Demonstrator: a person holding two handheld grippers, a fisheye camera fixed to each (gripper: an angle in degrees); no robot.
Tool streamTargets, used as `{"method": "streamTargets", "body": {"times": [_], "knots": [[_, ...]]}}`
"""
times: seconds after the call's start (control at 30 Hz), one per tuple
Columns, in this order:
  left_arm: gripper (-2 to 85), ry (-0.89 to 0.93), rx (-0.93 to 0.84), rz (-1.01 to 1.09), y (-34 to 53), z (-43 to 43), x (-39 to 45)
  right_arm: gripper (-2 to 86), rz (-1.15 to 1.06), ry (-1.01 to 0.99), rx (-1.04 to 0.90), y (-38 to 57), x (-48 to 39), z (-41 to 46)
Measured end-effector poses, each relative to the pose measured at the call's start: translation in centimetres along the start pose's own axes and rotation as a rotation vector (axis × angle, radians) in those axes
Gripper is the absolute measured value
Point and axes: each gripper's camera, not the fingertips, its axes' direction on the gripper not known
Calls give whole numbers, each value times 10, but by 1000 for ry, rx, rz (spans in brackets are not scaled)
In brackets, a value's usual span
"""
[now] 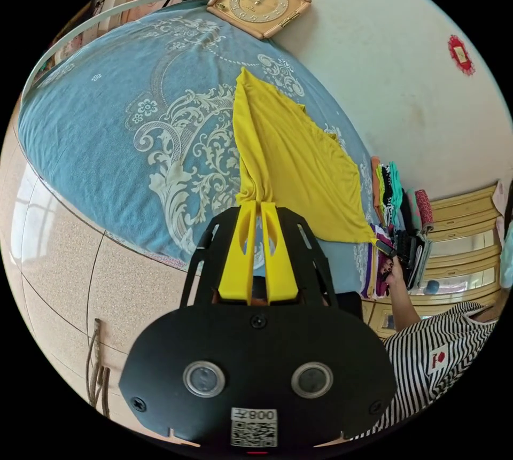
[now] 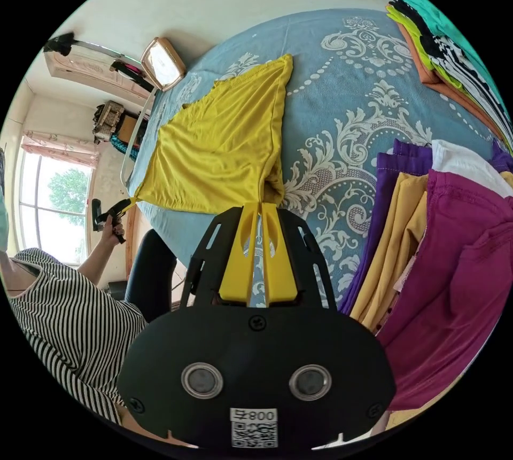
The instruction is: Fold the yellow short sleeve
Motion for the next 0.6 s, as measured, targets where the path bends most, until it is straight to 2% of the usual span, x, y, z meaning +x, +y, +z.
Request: {"method": "streamTargets", "body": {"times": [0.2, 0.33, 0.43, 0.6], "knots": [[12, 159, -52, 30, -8, -12, -29, 4, -16, -26, 26, -11, 8, -37], [8, 131, -93, -37, -1, -6, -66, 4, -12, -30, 13, -17, 12, -42], [5, 180, -40, -64, 14, -6, -73, 4, -15, -43, 14, -21, 10, -43], [7, 27, -72, 16, 21, 7, -40, 4, -14, -23, -15, -26, 7, -37]]}}
